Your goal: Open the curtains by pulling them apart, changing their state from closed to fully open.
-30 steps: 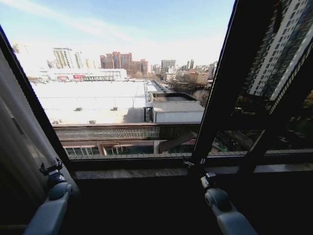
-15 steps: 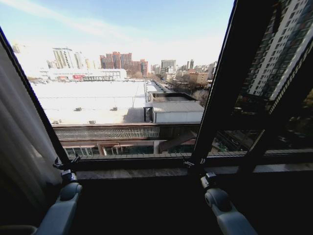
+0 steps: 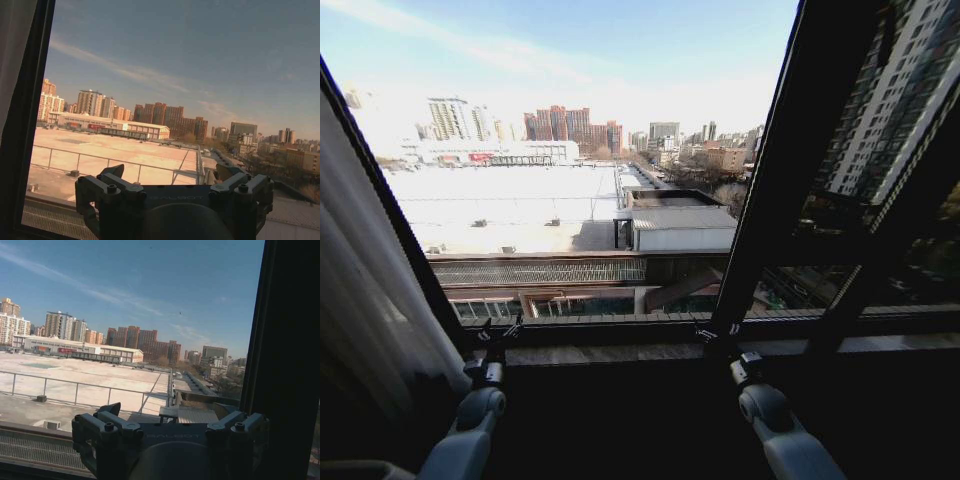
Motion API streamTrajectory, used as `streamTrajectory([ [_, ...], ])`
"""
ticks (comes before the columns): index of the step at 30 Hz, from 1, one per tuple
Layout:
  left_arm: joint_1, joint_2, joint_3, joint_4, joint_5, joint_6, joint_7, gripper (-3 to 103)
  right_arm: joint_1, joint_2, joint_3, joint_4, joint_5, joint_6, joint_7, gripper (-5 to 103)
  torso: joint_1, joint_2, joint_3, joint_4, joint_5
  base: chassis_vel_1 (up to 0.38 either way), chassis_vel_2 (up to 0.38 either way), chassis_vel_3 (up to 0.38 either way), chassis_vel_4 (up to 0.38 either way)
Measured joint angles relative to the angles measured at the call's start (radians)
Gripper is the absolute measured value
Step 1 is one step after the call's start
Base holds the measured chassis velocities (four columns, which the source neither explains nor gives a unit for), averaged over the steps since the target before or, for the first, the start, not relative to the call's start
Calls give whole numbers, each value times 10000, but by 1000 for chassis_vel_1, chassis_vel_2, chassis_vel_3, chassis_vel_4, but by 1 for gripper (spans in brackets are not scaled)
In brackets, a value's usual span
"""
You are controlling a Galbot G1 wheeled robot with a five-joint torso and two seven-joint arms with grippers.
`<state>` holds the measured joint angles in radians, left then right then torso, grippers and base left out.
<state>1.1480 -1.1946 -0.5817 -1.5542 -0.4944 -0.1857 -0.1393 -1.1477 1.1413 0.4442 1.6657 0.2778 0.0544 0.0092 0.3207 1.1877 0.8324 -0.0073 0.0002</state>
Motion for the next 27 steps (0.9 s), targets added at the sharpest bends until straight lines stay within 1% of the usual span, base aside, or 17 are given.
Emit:
streamTrajectory([
  [3, 267, -169, -152, -622, -230, 500, -298, 100, 0, 0, 0, 0, 0, 0, 0, 100, -1, 0, 0, 0, 1, 0, 0, 0, 0],
  [5, 295, -199, -185, -704, -309, 565, -334, 100, 0, 0, 0, 0, 0, 0, 0, 100, 0, 0, 0, 0, 1, 0, 0, 0, 0],
  [6, 386, -282, -290, -907, -522, 724, -401, 100, 0, 0, 0, 0, 0, 0, 0, 100, 0, 0, 0, -2, 1, 0, 0, 0, 0],
  [7, 453, -346, -355, -992, -564, 771, -412, 100, 0, 0, 0, 0, 0, 0, 0, 100, 0, 0, 0, -2, 2, 0, 0, 0, 0],
  [11, 639, -563, -506, -1084, -555, 782, -429, 100, 0, 0, 0, 0, 0, 0, 0, 100, 0, -1, 0, 0, -1, 0, 0, 0, 0],
  [13, 770, -811, -626, -1164, -518, 761, -494, 100, 0, 0, 0, 0, 0, 0, 0, 100, -1, 0, 0, 0, 0, 0, 0, 0, 0],
  [17, 880, -941, -634, -1137, -279, 616, -536, 100, 0, 0, 0, 0, 0, 0, 0, 100, 0, 0, 0, -1, -1, 0, 0, 0, 0],
  [23, 940, -846, -649, -974, -54, 446, -597, 100, 0, 0, 0, 0, 0, 0, 0, 100, -1, -2, 0, -1, -1, 0, 0, 0, 0],
  [27, 909, -789, -664, -910, 21, 436, -648, 100, 0, 0, 0, 0, 0, 0, 0, 100, 0, -2, 0, 0, -1, 0, 0, 0, 0],
])
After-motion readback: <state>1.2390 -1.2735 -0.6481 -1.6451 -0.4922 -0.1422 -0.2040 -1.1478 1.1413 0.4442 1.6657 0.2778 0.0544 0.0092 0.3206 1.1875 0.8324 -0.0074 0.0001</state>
